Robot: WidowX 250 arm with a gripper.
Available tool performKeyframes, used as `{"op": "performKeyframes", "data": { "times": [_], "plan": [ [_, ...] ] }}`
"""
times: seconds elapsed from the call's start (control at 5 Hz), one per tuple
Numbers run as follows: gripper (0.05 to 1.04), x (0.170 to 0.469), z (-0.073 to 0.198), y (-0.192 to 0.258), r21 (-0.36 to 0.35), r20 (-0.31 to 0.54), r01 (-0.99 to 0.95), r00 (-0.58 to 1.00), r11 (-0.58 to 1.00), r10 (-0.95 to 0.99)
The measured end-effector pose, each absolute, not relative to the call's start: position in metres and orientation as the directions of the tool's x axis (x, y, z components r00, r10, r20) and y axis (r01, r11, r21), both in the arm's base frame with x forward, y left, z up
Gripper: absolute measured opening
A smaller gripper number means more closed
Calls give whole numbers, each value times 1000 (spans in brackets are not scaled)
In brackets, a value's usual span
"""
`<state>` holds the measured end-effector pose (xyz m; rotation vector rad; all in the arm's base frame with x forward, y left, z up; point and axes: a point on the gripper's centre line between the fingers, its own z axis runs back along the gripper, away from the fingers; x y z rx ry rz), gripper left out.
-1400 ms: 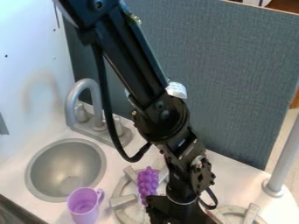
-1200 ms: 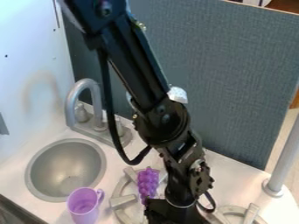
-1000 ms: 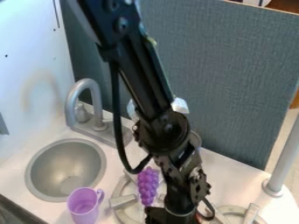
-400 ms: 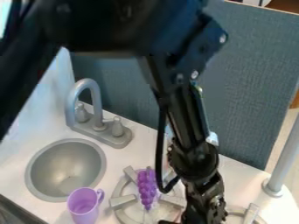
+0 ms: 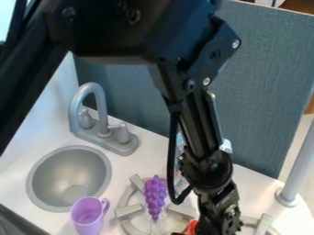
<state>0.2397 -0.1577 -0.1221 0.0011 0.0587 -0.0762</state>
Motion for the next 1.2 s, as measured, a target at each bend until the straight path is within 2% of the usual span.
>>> {"op": "performKeyframes", "data": {
  "times": [0.2,0.6,0.8,1.0,1.2],
  "plan": [
    [564,226,-105,-145,6,-47,75,996,997,-75],
    [564,233,-67,-148,-23,25,84,996,996,-83],
    [564,262,-55,-175,-97,100,124,988,987,-115],
    [564,278,-62,-197,-156,66,161,986,975,-153],
    [564,287,-68,-212,-183,23,161,987,970,-159]
  ]
}}
